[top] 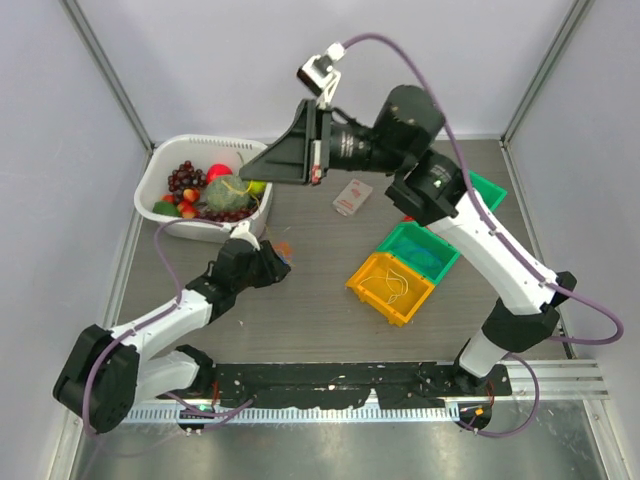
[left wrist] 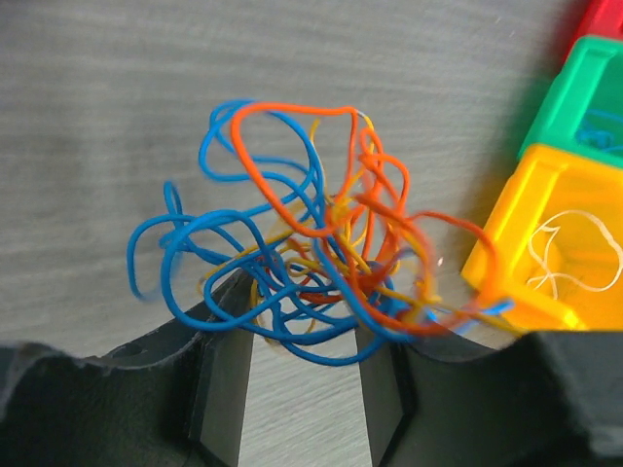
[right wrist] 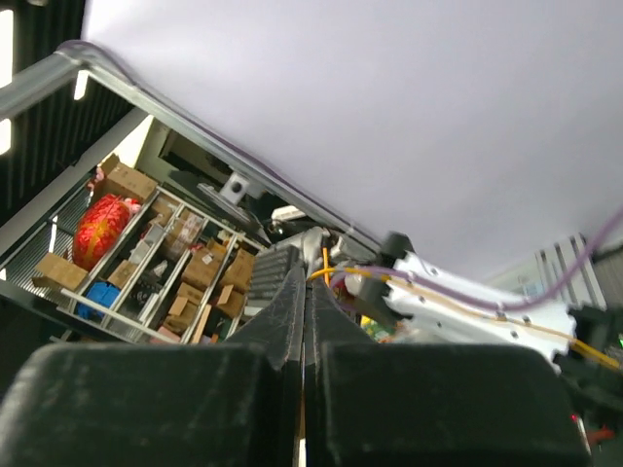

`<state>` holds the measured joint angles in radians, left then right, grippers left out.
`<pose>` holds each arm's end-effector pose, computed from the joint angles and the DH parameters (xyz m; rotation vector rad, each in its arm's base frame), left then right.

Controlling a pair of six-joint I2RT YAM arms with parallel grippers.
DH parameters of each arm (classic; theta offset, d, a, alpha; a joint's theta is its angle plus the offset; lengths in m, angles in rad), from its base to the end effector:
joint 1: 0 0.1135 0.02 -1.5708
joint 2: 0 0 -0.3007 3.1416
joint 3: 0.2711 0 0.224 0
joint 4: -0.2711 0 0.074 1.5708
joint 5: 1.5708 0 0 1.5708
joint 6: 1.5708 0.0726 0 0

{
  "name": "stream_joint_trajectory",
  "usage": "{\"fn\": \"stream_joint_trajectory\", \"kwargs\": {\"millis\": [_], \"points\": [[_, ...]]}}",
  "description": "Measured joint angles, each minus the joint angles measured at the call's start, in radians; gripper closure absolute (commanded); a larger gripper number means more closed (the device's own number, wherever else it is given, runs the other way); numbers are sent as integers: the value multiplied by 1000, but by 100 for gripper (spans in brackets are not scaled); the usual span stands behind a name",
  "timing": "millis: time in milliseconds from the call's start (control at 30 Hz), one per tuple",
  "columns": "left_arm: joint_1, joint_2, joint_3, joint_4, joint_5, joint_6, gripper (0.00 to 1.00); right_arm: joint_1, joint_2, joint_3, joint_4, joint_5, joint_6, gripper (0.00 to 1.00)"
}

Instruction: Untangle the cables

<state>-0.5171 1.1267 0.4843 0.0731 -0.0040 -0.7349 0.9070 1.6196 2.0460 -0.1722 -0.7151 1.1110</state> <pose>0.1940 -0.1100 0.2247 -0.2447 2.2160 -0.7113 0.1665 0.2901 0.5901 -0.6024 1.6604 2.0569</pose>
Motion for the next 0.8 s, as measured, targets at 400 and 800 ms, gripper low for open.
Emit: {"fn": "stream_joint_trajectory", "kwargs": {"millis": [400,800], "points": [[0,-302,-234,-64,-22,-56,53,-3,133,454,-38,32,7,99],[0,-623,-292,-262,15,-121,23,-7,-13,198,-16,99,-108,99]]}}
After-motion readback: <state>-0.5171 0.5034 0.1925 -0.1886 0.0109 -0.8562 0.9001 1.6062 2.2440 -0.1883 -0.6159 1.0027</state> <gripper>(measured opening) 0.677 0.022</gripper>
